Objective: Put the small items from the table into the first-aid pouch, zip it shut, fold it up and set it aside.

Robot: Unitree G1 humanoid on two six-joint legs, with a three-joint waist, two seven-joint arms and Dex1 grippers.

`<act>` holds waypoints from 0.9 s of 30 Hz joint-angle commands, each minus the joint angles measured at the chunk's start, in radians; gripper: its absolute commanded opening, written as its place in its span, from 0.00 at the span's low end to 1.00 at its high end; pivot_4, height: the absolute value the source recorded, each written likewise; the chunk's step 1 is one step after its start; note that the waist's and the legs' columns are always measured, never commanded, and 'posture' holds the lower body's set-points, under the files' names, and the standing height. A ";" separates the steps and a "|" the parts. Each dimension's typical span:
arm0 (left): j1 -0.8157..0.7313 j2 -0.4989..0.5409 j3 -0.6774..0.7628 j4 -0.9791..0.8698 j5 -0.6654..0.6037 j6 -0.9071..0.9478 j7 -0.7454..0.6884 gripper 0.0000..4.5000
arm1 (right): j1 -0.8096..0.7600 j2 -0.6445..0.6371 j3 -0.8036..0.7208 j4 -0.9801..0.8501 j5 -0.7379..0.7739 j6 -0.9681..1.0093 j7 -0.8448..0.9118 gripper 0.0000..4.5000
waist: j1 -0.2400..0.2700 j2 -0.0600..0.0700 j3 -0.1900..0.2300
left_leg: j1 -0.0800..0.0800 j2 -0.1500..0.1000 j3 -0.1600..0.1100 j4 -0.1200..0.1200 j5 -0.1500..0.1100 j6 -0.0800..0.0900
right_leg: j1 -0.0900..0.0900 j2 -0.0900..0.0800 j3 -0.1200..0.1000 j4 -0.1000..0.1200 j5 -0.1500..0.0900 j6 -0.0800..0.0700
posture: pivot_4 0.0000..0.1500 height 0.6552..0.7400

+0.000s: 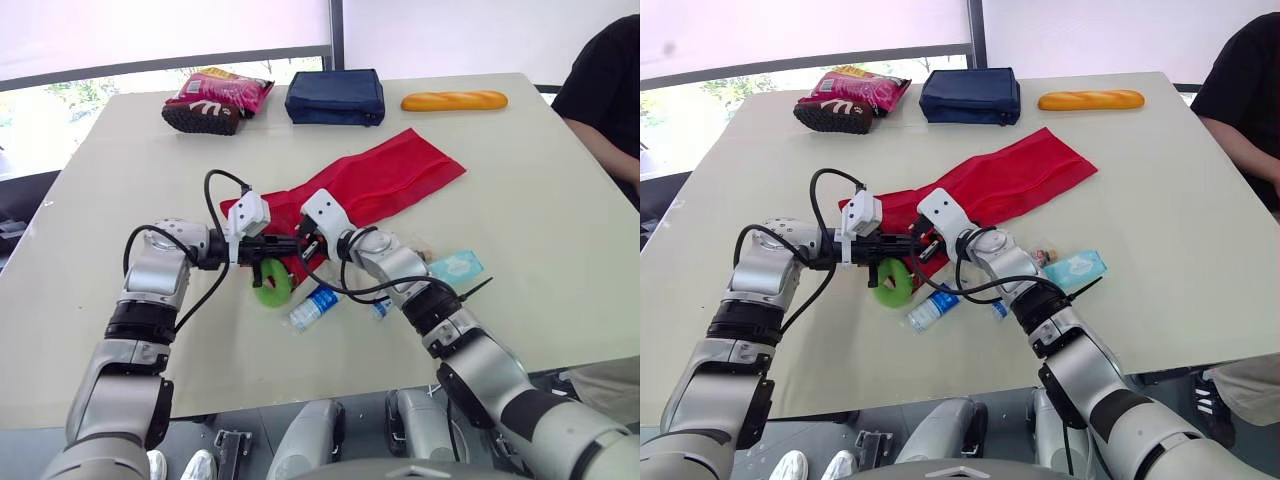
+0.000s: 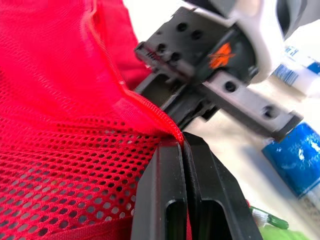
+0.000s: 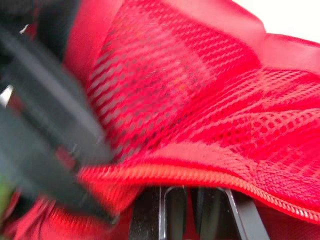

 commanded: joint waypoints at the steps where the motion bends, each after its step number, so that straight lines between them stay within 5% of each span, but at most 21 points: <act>1: 0.017 0.002 -0.006 -0.029 -0.016 -0.022 -0.022 0.00 | -0.037 0.047 -0.041 -0.056 0.013 -0.049 -0.016 0.04 | -0.001 0.000 0.000 | 0.000 0.000 0.000 0.000 0.000 0.000 | 0.000 0.000 0.000 0.000 0.000 0.000 | 1.00 0.99; 12: 0.029 0.066 -0.010 0.069 0.036 -0.165 -0.060 0.00 | 0.227 -0.190 0.030 -0.650 0.110 0.189 0.256 0.04 | 0.004 0.000 0.000 | -0.001 0.000 0.000 0.000 0.000 0.000 | 0.000 0.000 0.000 0.000 0.000 0.000 | 1.00 0.99; 26: -0.091 0.224 -0.027 0.502 0.152 -0.454 -0.144 0.00 | 0.645 -0.493 -0.408 -1.191 0.368 0.104 0.289 0.04 | 0.006 -0.001 0.000 | 0.000 0.000 0.000 0.000 0.000 0.000 | 0.000 0.000 -0.001 0.001 0.000 0.000 | 1.00 0.99; 27: -0.099 0.241 -0.034 0.535 0.169 -0.484 -0.145 0.07 | 0.685 -0.515 -0.440 -1.207 0.379 0.089 0.299 0.01 | 0.007 -0.001 0.000 | 0.000 0.000 0.000 0.000 0.000 0.000 | 0.000 0.000 -0.001 0.001 0.000 0.000 | 1.00 0.99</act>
